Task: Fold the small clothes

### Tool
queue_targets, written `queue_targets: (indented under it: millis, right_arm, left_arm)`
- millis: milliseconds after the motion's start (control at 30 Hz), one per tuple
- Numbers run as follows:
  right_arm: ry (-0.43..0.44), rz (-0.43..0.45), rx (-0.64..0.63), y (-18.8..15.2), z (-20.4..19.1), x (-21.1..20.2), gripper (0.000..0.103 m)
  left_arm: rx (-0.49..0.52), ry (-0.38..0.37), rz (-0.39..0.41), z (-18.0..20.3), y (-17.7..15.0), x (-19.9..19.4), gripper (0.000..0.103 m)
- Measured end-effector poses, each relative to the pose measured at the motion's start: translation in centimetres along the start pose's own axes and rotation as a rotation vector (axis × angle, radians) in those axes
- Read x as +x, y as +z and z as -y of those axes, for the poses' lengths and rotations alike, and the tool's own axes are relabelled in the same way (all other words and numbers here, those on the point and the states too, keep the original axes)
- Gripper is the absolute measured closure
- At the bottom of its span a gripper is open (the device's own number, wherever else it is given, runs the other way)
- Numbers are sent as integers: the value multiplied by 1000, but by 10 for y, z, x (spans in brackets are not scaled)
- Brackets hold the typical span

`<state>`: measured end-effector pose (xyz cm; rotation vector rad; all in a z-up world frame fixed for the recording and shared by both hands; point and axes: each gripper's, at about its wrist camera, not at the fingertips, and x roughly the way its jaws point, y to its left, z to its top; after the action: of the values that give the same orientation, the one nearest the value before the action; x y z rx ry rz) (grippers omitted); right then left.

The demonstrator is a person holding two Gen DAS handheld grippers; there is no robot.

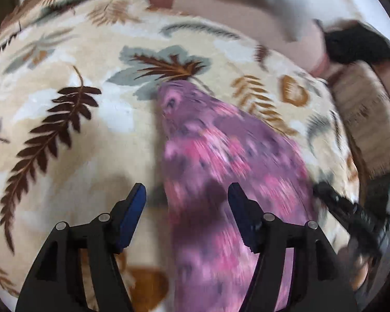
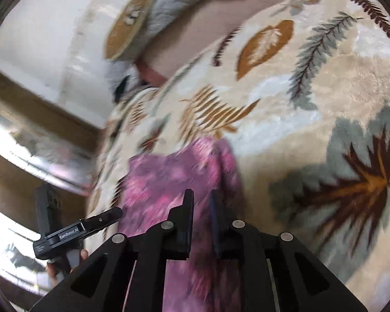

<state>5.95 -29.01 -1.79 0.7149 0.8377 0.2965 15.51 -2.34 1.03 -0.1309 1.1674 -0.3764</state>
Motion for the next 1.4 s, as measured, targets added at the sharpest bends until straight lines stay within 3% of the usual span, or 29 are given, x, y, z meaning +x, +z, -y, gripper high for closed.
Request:
queue_targets:
  millis: [100, 133, 233, 433, 533, 600, 700, 767, 800, 833, 933, 1000, 1133, 1167, 1233, 1300, 1400]
  right_arm:
    - [-12, -70, -53, -27, -1, 9, 83]
    - [-80, -87, -102, -37, -5, 20, 84]
    - [-116, -64, -118, -41, -11, 12, 82]
    - [-48, -61, -173, -63, -31, -24, 75]
    - [-180, -126, -237, -84, -22, -10, 75]
    - [-160, -99, -195, -86, -18, -15, 74]
    - [-119, -131, -148, -85, -20, -27, 69]
    - [-123, -169, -175, -95, -21, -32, 66]
    - [-143, -181, -189, -101, -23, -33, 71]
    - [-169, -191, -213, -106, -24, -33, 98]
    - [-127, -108, -236, -108, -27, -60, 97]
    - [-136, -85, -213, -106, -23, -64, 97]
    - [-255, -185, -226, -111, -8, -41, 91]
    - [-265, -180, -226, -107, -12, -44, 82]
    - [-283, -132, -229, -95, -25, -54, 80]
    - [-212, -52, -250, -83, -41, -64, 78]
    - [-137, 49, -290, -75, -60, -59, 77]
  left_arm:
    - [38, -34, -11, 11, -32, -6, 37]
    - [71, 14, -48, 17, -44, 6, 37]
    - [95, 78, -59, 23, -52, 15, 34]
    - [161, 69, 5, 31, -77, -35, 35]
    - [177, 78, -50, 31, -101, -18, 34]
    - [170, 101, -93, 24, -111, -5, 28]
    - [174, 90, -57, 24, -114, -25, 29]
    - [199, 128, -20, 23, -117, -35, 29]
    - [201, 140, -17, 22, -119, -35, 29]
    - [197, 143, -26, 19, -120, -34, 29]
    - [145, 117, -78, 8, -128, -25, 29]
    - [146, 114, -66, 6, -133, -23, 25]
    - [177, 115, -63, 7, -138, -25, 25]
    - [175, 98, -72, 4, -136, -28, 25]
    - [146, 58, -71, 1, -130, -38, 26]
    - [125, 22, -22, 5, -117, -50, 26]
    - [123, 38, 49, 14, -95, -53, 26]
